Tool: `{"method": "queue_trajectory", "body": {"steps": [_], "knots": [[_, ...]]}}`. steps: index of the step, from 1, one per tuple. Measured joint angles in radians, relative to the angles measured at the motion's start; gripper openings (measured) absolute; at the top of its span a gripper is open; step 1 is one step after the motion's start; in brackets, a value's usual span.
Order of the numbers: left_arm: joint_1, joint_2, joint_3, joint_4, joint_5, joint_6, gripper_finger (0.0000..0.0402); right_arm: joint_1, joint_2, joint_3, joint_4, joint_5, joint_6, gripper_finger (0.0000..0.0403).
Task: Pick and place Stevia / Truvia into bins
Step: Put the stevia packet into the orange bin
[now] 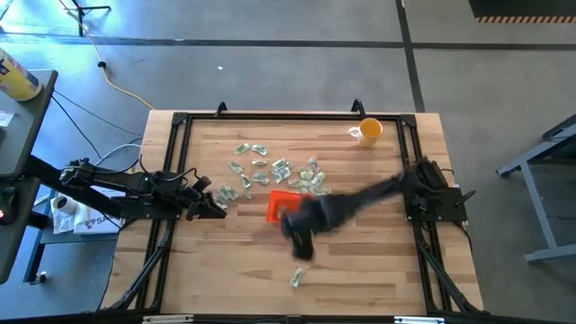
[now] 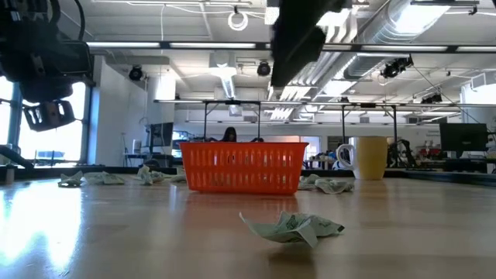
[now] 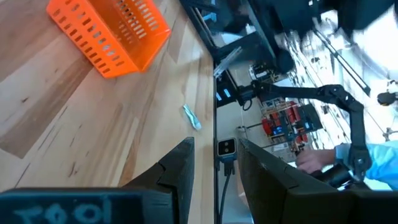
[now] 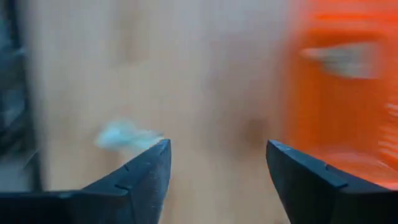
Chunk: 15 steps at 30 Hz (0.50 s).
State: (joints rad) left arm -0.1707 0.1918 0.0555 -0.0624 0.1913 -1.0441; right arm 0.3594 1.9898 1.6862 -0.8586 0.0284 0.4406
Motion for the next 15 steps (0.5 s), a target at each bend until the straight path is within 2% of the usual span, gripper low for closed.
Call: {"method": "queue_trajectory", "body": {"steps": [3, 6, 9, 15], "knots": [[0.000, 0.000, 0.000, 0.000, 0.005, 0.017, 0.0159, 0.119, 0.046, 0.001, 0.076, 0.000, -0.150, 0.0256], [0.000, 0.000, 0.000, 0.000, 0.005, 0.023, 0.0159, 0.186, 0.101, 0.001, 0.173, 0.084, -0.233, 0.0257], [0.000, 0.000, 0.000, 0.000, 0.005, 0.022, 0.0159, 0.205, 0.144, 0.001, 0.209, 0.136, -0.220, 0.0257], [0.000, 0.000, 0.000, 0.000, 0.005, 0.019, 0.0159, 0.178, 0.198, 0.000, 0.207, 0.094, -0.176, 0.0257]]}}
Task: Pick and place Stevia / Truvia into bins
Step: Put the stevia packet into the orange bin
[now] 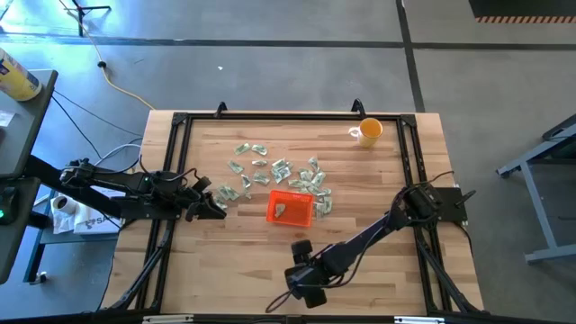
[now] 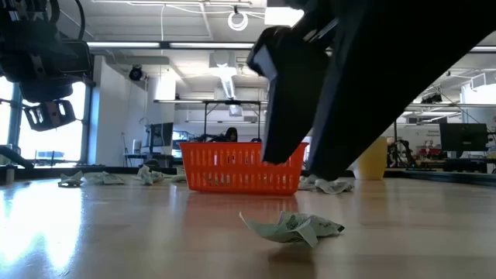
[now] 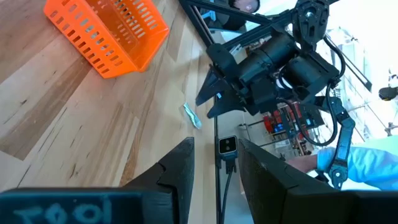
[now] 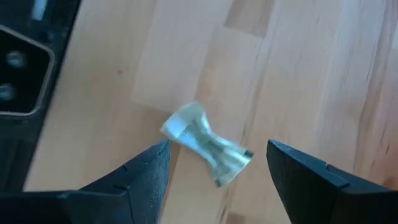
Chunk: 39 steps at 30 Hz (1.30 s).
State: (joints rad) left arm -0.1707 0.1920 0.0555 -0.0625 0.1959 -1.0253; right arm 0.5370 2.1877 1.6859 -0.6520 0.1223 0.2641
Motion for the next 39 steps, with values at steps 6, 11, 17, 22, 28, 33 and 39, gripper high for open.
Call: {"method": "queue_trajectory", "body": {"steps": [6, 11, 17, 22, 28, 33, 39], "knots": [[0.000, 0.000, 0.000, -0.003, 0.008, -0.001, 0.0159, -0.047, 0.061, 0.001, 0.021, -0.137, -0.032, 0.0257], [0.000, 0.000, 0.000, -0.025, 0.020, -0.007, 0.0159, -0.070, 0.078, 0.006, -0.016, -0.147, -0.011, 0.0242], [0.000, 0.000, 0.000, -0.026, 0.020, -0.007, 0.0159, -0.115, 0.071, 0.006, -0.106, -0.165, 0.100, 0.0135], [0.000, 0.000, 0.000, -0.027, 0.015, -0.006, 0.0159, -0.160, 0.063, 0.030, -0.134, -0.152, 0.173, 0.0015], [0.000, 0.000, 0.000, -0.031, -0.020, 0.000, 0.0159, -0.223, 0.004, 0.225, -0.266, 0.134, 0.110, 0.0022], [0.000, 0.000, 0.000, -0.035, -0.054, 0.000, 0.0159, -0.287, -0.005, 0.390, -0.441, 0.348, 0.101, 0.0009], [0.000, 0.000, 0.000, -0.046, -0.141, -0.066, 0.0159, -0.391, -0.001, 0.338, -0.534, 0.201, 0.154, 0.0093]]}}
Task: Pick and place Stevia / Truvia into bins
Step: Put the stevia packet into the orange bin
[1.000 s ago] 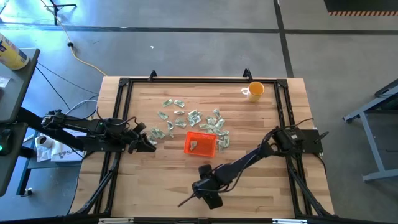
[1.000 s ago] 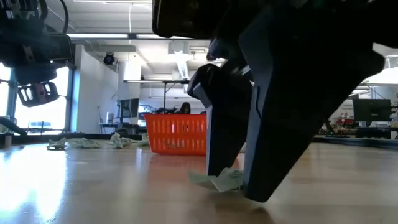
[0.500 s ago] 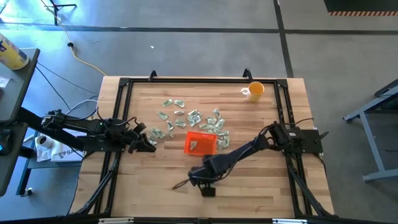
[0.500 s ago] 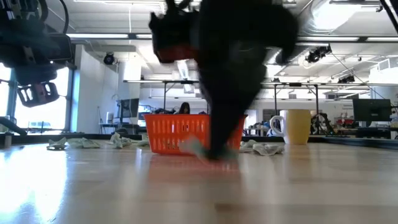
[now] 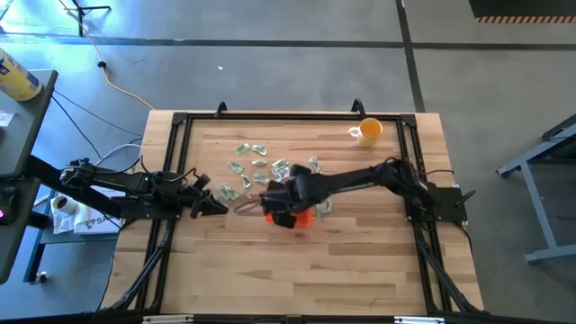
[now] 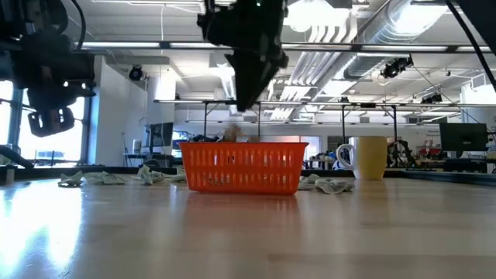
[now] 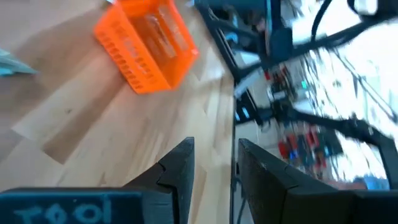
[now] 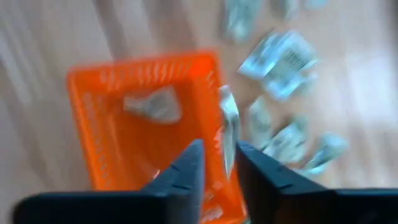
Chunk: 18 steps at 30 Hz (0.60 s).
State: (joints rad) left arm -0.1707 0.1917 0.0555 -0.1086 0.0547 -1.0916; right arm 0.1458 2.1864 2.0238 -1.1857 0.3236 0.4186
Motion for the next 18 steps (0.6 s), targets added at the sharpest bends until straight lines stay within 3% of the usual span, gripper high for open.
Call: {"method": "queue_trajectory", "body": {"steps": [5, 11, 14, 18], "knots": [[0.000, 0.008, 0.000, -0.005, -0.048, -0.013, 0.0159, 0.000, 0.000, -0.039, 0.005, -0.135, -0.012, 0.0204], [0.000, 0.058, 0.055, -0.075, -0.153, 0.155, 0.0159, 0.083, 0.000, -0.024, -0.008, -0.025, -0.085, 0.0297], [0.000, 0.123, 0.181, -0.261, -0.229, 0.275, 0.0159, 0.134, -0.001, -0.024, -0.067, -0.020, -0.080, 0.0316], [0.000, 0.296, 0.401, -0.633, -0.309, 0.385, 0.0159, 0.199, -0.003, -0.071, -0.146, -0.012, -0.061, 0.0321]]}}
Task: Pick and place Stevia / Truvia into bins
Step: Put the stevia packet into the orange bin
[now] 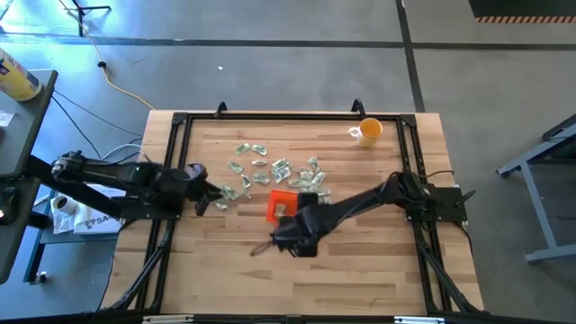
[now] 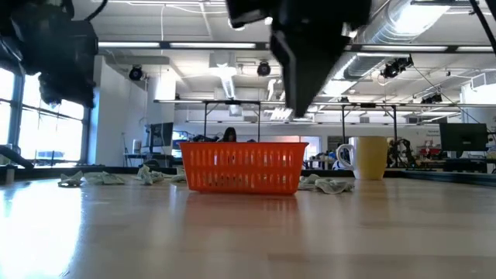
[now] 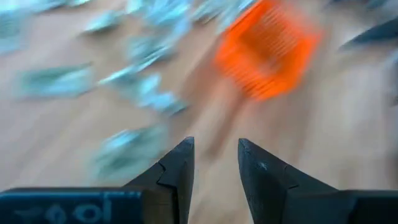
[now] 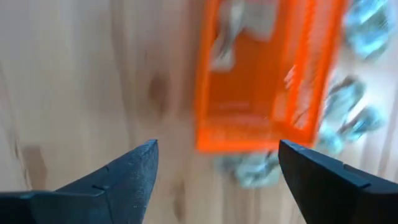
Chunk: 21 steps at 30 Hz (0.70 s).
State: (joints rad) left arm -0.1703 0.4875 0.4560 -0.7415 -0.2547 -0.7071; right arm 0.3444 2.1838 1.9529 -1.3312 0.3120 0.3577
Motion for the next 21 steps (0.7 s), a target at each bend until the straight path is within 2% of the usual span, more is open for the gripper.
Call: {"method": "queue_trajectory", "body": {"steps": [3, 6, 9, 12, 17, 21], "knots": [[0.000, 0.165, 0.127, -0.258, -0.029, -0.118, 0.0159, 0.031, 0.000, -0.046, -0.014, -0.034, 0.059, 0.0319], [0.001, 0.326, 0.191, -0.374, 0.027, -0.251, 0.0159, 0.047, 0.000, -0.098, 0.017, -0.034, 0.158, 0.0319], [0.000, 0.463, 0.199, -0.348, 0.139, -0.285, 0.0159, 0.050, 0.000, -0.141, 0.071, -0.027, 0.219, 0.0319], [0.002, 0.594, 0.188, -0.313, 0.199, -0.316, 0.0159, 0.058, 0.000, -0.177, 0.124, -0.036, 0.229, 0.0319], [0.059, 0.733, 0.186, -0.289, 0.199, -0.508, 0.0159, 0.074, 0.000, -0.216, 0.132, -0.060, 0.302, 0.0319], [0.094, 0.747, 0.186, -0.191, 0.180, -0.595, 0.0159, 0.085, 0.000, -0.239, 0.136, -0.063, 0.391, 0.0319]]}}
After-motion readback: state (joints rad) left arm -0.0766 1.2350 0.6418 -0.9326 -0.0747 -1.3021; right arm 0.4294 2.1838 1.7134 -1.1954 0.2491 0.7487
